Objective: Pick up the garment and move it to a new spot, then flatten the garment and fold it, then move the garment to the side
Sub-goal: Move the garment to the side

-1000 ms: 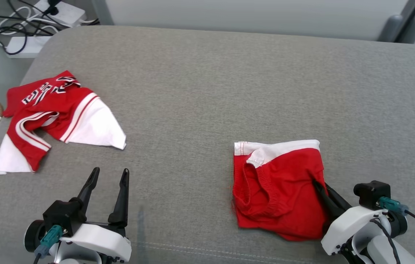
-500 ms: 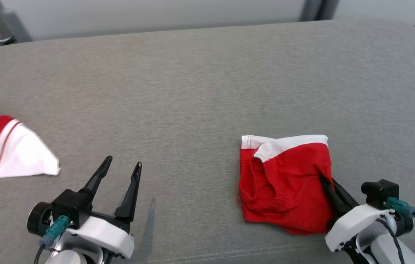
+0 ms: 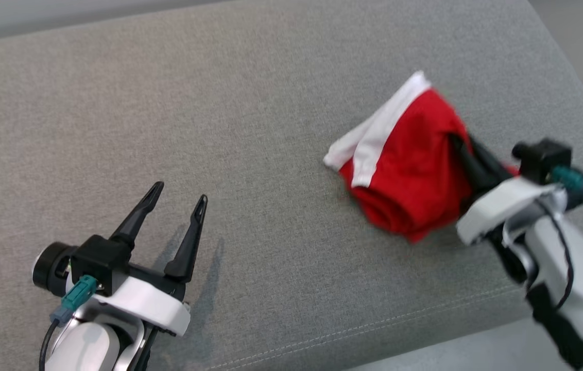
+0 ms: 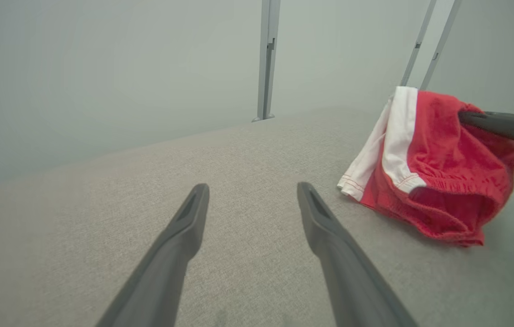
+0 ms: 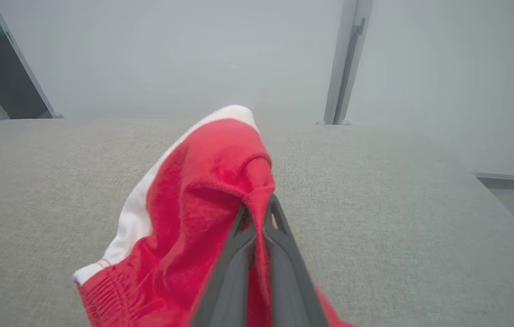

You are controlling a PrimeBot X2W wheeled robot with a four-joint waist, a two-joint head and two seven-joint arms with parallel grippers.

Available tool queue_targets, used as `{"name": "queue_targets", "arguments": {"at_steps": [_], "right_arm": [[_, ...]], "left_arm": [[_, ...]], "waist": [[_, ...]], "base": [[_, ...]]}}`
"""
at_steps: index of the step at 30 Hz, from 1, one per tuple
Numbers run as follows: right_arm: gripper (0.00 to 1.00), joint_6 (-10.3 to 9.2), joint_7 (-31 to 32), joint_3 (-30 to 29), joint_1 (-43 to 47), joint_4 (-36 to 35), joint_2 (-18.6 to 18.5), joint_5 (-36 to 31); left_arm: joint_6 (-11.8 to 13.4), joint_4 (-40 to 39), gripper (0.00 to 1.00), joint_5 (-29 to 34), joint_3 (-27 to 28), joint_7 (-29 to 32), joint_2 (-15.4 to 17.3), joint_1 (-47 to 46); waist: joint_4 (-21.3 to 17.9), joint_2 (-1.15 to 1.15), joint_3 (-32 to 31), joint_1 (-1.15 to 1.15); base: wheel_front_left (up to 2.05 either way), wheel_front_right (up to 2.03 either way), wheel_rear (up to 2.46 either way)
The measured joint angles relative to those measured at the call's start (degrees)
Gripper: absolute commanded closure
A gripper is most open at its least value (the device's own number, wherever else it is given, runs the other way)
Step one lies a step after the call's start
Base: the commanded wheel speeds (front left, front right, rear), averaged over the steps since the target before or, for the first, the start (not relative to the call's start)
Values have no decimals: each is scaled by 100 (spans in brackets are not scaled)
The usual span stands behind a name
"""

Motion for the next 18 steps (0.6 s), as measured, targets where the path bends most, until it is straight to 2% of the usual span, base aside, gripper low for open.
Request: {"name": "queue_targets", "arguments": {"at_steps": [3,6,11,18], "right_arm": [[100,1,-5,78,-858,435,-223,3],[100,1,-5,63,-1299,926,-441,22],[100,1,-5,-120,-1705,1753,-824,80],[100,1,-5,-699,-2083,2414,-1073,135]], "left_arm": [[-38,-116,0,87,-68,48,8,-243],[-100,-172,0,105,-147,56,9,-453],[-250,-245,0,254,-290,90,3,-768],[-356,-336,0,368,-424,159,15,-1116]], "waist": [[-28,0,279,0],[11,0,499,0],[161,0,857,0],[300,0,1339,0]], "base": [[0,0,0],[0,0,0],[0,0,0],[0,0,0]]}}
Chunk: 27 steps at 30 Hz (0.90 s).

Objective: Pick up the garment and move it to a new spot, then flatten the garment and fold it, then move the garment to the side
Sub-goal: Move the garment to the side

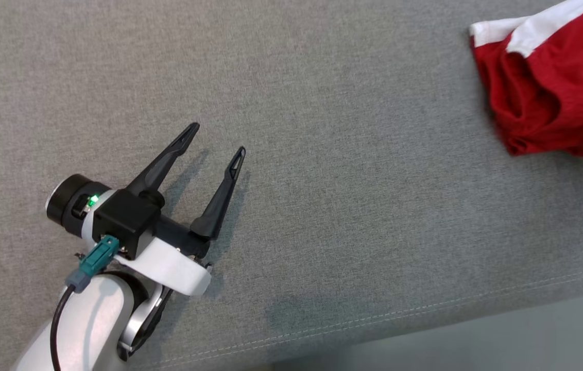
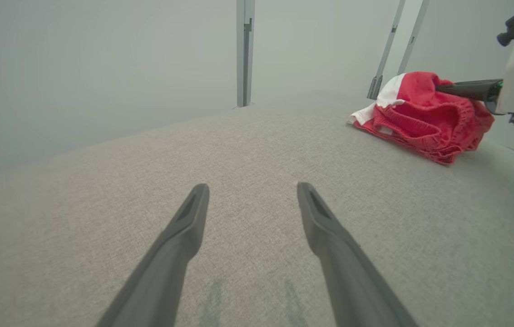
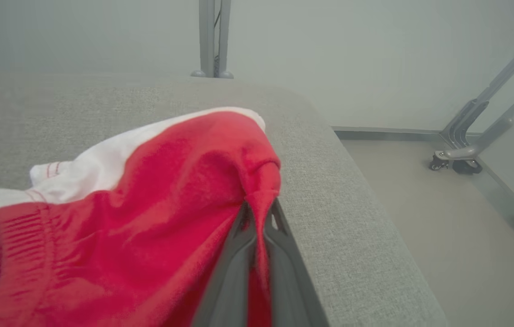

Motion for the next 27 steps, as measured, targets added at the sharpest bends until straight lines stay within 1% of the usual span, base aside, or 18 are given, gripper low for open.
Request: {"name": "queue_targets", "arguments": {"at_steps": [1,2,3,4,6,8,11,14,17,19,24,27], "right_arm": [[100,0,0,-86,-48,108,-8,-24],[79,0,0,-187,-110,236,5,-23],[34,0,0,-263,-175,354,15,-41],[0,0,0,-350,-231,450,27,-104],[0,0,0,-524,-321,569,77,-181],[0,0,0,-704,-339,523,101,-357],[0,0,0,-996,-292,211,142,-623],[0,0,-7,-1376,-71,-579,211,-893],[0,0,-10,-1769,392,-1490,416,-1236],[0,0,-13,-1972,783,-2096,621,-1454],[0,0,-18,-2031,1744,-3348,1161,-1742],[0,0,-19,-1926,2230,-3922,1373,-1813]], "left_arm": [[-2,-13,0,25,-19,7,5,-50],[-27,-23,0,34,-31,34,19,-103],[-44,-30,0,45,-42,44,29,-144],[-44,-29,0,57,-59,47,29,-186],[-58,-29,0,71,-86,48,25,-222],[-68,-25,0,71,-94,48,25,-230],[-68,15,0,70,-102,46,24,-230],[-57,67,0,59,-78,12,23,-229],[16,131,0,-4,30,-77,26,-188],[111,185,0,-55,118,-138,29,-143],[350,230,0,-221,422,-320,67,262],[491,264,0,-387,612,-441,109,526]], "waist": [[2,0,63,0],[-2,0,121,0],[-10,0,176,0],[-23,0,220,0],[-63,0,262,0],[-108,0,272,0],[-156,0,198,0],[-180,0,65,0],[-179,0,-105,0],[-155,0,-240,0],[1,0,-610,0],[153,0,-819,0]], "base": [[0,0,0],[0,0,0],[0,0,0],[0,0,0],[0,0,0],[0,0,0],[0,0,0],[0,0,0],[0,0,0],[0,0,0],[0,0,0],[0,0,0]]}}
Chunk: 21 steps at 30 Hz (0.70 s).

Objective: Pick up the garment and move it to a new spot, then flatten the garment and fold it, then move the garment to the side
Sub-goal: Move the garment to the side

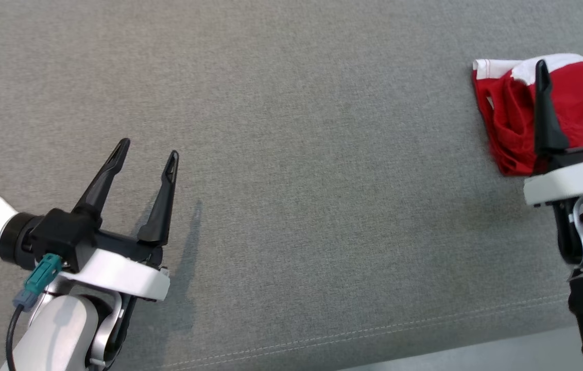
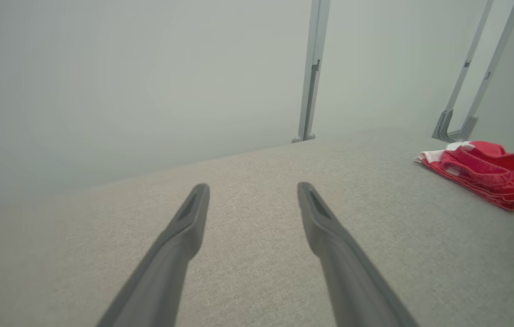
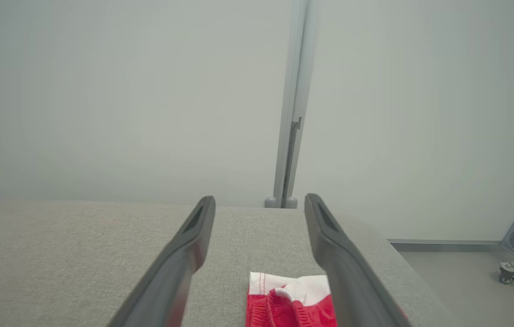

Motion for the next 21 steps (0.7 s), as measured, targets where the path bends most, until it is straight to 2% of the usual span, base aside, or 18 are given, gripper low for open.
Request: {"name": "queue_targets", "arguments": {"at_steps": [4,10,21], "right_arm": [[0,0,-7,181,621,-554,189,-10],[0,1,-16,160,1569,-944,367,-32],[0,0,327,-71,2921,-1771,695,-75]], "left_arm": [[169,55,0,-144,198,-121,-4,328],[328,126,0,-344,364,-232,-96,749],[426,271,0,-478,436,-337,-151,1355]], "waist": [[241,0,-271,0],[587,0,-727,0],[913,0,-1394,0]], "base": [[0,0,0],[0,0,0],[0,0,0]]}}
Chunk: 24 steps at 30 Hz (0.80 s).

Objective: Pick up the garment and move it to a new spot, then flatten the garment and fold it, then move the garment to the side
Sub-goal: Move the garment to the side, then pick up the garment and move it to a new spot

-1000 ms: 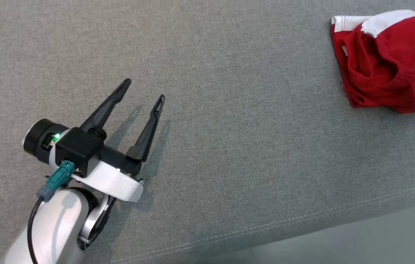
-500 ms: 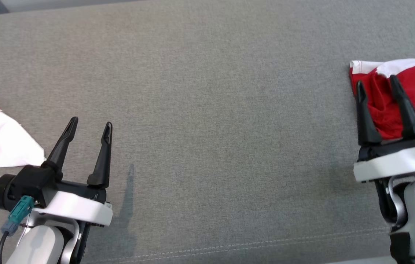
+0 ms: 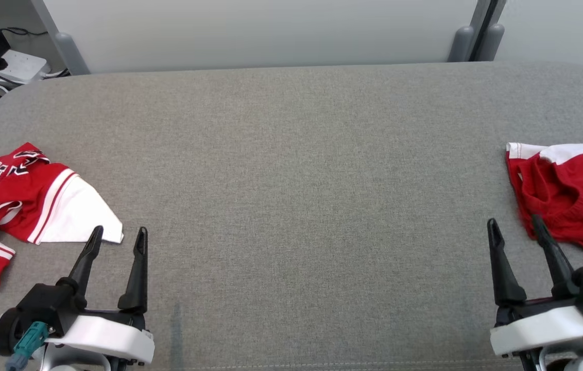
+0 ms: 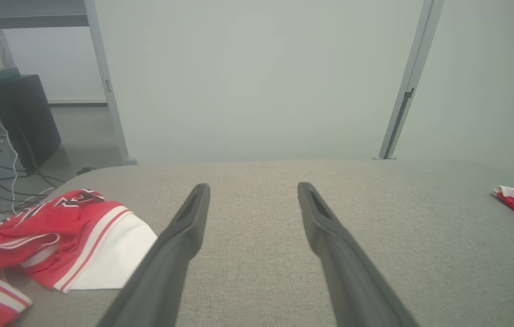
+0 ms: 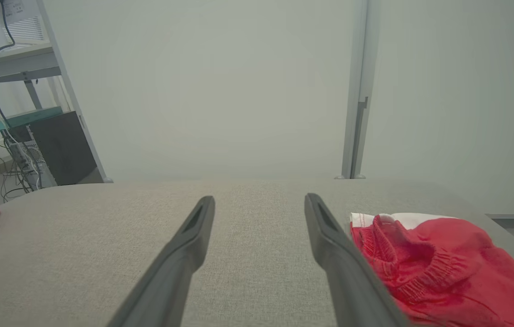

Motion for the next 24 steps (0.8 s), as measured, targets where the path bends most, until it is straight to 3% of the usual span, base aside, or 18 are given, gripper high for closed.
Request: {"name": "queue_targets", "arguments": {"at_steps": [12,24], "right_arm": [[0,0,316,-30,795,-265,130,7],[0,0,408,-5,888,-339,166,22]], "left_arm": [[0,240,0,-191,19,-33,-15,415],[8,288,0,-221,13,-10,24,417]], "waist": [[-4,0,-417,0],[-3,0,-415,0]], "base": [[0,0,0],[0,0,0]]}}
